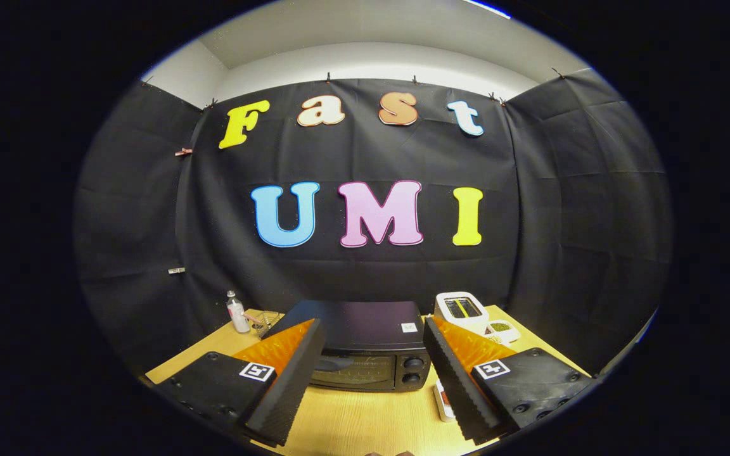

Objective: Open the toaster oven, put the food inside, and close the toaster oven door.

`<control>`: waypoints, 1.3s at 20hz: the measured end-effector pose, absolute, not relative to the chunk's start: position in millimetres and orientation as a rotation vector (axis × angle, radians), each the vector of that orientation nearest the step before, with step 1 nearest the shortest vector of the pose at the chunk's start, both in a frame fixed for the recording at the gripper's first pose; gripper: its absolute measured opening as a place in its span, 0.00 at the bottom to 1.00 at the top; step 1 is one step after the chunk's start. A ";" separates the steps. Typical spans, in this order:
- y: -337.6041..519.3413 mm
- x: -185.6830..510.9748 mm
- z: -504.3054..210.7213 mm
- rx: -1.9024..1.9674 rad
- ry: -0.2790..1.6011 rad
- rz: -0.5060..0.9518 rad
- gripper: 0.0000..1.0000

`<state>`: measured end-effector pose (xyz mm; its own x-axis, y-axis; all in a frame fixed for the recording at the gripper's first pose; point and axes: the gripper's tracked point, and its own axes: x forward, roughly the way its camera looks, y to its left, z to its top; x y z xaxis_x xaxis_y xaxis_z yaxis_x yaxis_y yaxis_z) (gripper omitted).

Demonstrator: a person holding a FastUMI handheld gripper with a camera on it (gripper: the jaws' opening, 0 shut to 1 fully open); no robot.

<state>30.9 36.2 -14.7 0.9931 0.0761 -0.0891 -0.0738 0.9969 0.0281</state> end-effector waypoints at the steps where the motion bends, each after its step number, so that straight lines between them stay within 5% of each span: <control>1: 39.1 31.3 -16.3 0.026 0.095 0.082 0.98; 11: 92.5 64.9 -31.8 0.023 0.152 0.155 0.98; 26: 127.5 152.1 -158.7 -0.023 0.428 0.119 0.98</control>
